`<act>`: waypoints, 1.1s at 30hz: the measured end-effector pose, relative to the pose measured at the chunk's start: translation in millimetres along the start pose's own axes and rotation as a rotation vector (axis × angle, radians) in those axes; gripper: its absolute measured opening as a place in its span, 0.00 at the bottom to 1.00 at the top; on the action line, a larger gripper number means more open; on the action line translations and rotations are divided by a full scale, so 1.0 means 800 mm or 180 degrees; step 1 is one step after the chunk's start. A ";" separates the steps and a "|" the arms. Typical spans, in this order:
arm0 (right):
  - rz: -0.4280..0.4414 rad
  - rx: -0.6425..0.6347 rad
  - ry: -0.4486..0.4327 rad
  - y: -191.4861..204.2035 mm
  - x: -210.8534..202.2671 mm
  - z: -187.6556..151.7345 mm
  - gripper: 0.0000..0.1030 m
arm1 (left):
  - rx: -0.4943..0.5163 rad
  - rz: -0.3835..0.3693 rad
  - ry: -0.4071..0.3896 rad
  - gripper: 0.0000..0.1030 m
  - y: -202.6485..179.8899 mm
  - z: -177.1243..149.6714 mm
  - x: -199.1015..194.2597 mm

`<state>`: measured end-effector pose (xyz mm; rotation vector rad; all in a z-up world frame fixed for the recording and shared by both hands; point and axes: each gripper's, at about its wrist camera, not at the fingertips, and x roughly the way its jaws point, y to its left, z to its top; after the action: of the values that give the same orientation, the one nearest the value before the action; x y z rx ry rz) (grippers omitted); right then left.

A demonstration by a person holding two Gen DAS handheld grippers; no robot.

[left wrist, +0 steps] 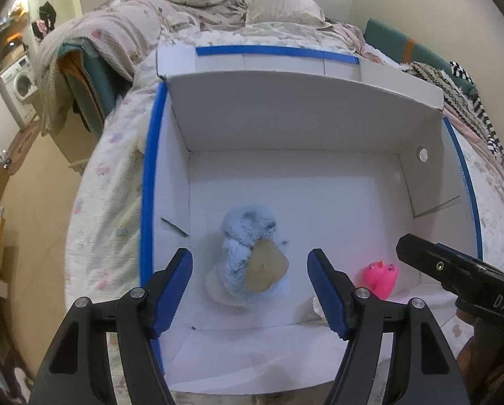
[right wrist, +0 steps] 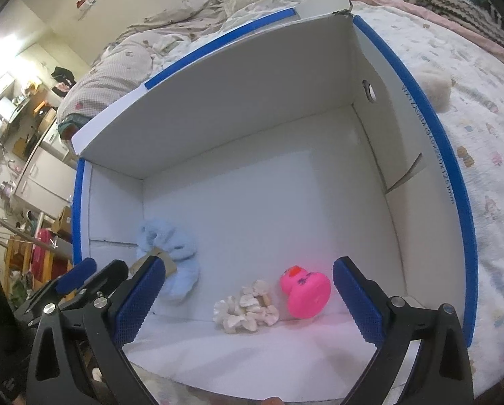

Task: Organize soft objects
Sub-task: 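Grasp the beige patterned scrunchie with the left tool while the right grasps a white cord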

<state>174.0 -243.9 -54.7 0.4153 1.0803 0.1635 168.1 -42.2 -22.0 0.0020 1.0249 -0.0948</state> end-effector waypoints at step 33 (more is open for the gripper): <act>0.0082 -0.0075 -0.0213 -0.002 -0.072 -0.085 1.00 | -0.0252 0.0126 0.0055 0.66 0.059 -0.090 -0.068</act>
<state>87.1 -247.2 -35.6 0.4110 1.0065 0.1837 82.8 12.4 -15.1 -0.0492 1.0448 -0.0182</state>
